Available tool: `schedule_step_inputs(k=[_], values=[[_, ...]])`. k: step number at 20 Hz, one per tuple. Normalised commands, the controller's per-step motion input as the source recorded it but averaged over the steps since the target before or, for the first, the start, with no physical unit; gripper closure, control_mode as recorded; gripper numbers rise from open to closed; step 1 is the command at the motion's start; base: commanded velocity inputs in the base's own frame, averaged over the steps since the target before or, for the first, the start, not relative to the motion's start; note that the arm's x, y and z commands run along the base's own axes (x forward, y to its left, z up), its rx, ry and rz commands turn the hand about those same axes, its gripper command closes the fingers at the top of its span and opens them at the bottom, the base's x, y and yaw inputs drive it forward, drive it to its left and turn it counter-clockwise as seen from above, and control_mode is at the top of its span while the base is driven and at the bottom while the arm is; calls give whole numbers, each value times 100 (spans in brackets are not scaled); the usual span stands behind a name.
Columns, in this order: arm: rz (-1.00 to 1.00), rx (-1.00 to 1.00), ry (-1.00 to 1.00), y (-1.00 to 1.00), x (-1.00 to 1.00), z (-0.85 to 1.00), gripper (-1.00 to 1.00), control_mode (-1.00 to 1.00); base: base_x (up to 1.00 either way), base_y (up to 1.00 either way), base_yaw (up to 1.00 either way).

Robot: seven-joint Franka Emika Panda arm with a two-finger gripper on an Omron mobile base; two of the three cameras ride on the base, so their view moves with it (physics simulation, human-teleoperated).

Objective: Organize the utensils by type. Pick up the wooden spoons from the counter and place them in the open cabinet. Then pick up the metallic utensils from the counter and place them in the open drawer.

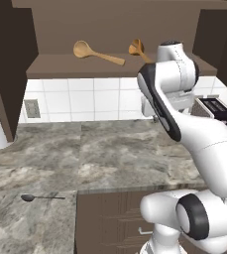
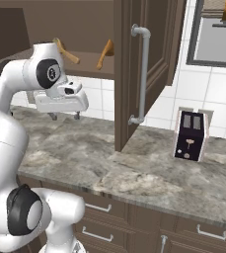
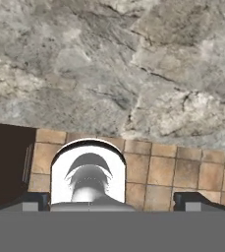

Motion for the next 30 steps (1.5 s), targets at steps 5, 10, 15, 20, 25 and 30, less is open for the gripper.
schedule_step_inputs(k=[5, 10, 15, 20, 25, 30], values=[[33, 1, 20, 5, -4, -50, -100, -100, 0, 0, 0], [39, 0, 11, 23, -7, -62, -100, -100, 0, 0, 0], [18, 3, 2, 21, 3, -63, -100, -100, 0, 0, 0], [4, 15, -7, 8, 6, -57, -100, -100, 0, 0, 0], [6, 15, -3, 25, 21, -54, -100, -100, 0, 0, 0], [9, 5, 6, 45, 38, -27, -100, -100, 0, 0, 0]])
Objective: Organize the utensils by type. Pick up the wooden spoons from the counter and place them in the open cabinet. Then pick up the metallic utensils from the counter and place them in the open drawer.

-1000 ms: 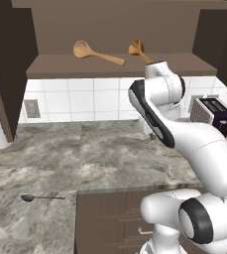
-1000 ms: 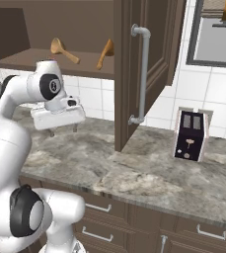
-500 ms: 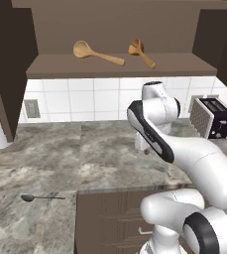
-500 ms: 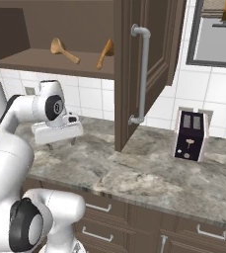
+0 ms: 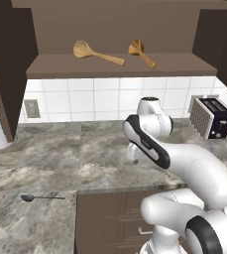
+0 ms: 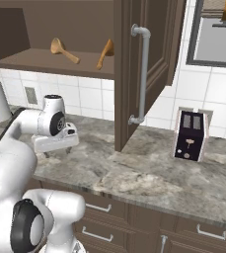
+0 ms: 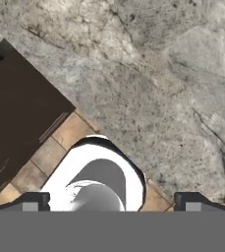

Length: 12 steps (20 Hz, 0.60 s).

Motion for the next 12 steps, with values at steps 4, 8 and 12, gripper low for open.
schedule_step_inputs(k=[4, 8, 12], values=[[14, 0, 17, 60, 63, -9, -100, -100, 0, 0, 0], [12, 0, 7, 65, 56, -23, -100, -100, 0, 0, 0], [9, 0, 0, 69, 32, -43, -100, -100, 0, 0, 0]])
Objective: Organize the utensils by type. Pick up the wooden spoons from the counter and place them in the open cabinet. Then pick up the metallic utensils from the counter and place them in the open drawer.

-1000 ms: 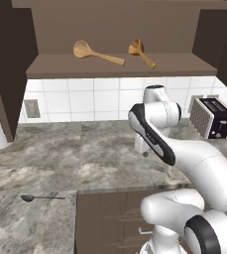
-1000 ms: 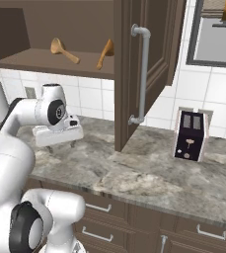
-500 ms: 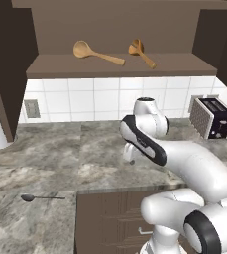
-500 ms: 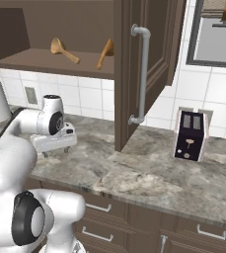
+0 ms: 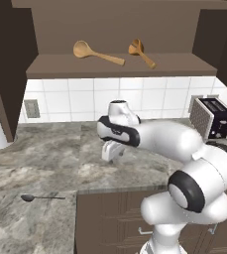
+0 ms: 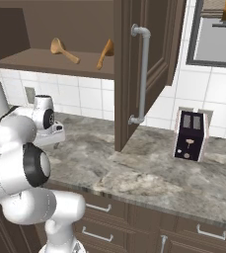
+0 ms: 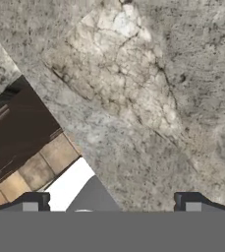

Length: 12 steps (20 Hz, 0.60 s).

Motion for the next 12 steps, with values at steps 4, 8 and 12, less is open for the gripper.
schedule_step_inputs(k=[4, 8, 12], values=[[6, 0, 0, 62, 8, -26, -100, -100, 0, 0, 0], [4, 0, 0, 54, 0, -25, -100, -100, 0, 0, 0], [7, 0, 0, 46, 1, -22, -100, -100, 0, 0, 0]])
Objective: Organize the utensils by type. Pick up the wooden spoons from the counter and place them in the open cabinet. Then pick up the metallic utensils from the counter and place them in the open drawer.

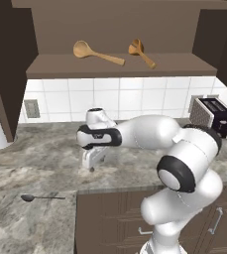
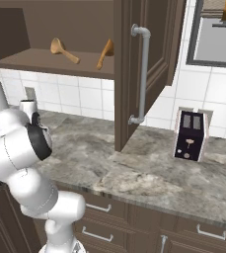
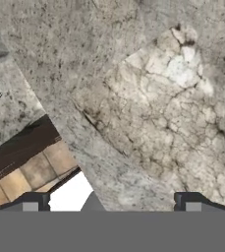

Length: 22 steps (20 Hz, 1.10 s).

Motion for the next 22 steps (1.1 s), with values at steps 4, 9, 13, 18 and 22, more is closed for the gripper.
schedule_step_inputs(k=[4, 9, 13, 18, 22], values=[[10, 0, 4, 26, -3, -20, -100, -100, 0, 0, 0], [5, 1, -3, 27, -3, -19, -100, -100, 0, 0, 0], [6, 2, -3, 35, 0, -12, -100, -100, 0, 0, 0], [6, 0, -10, 35, 0, -18, -100, -100, 0, 0, 0], [8, 0, -3, 36, 0, -7, -100, -100, 0, 0, 0]])
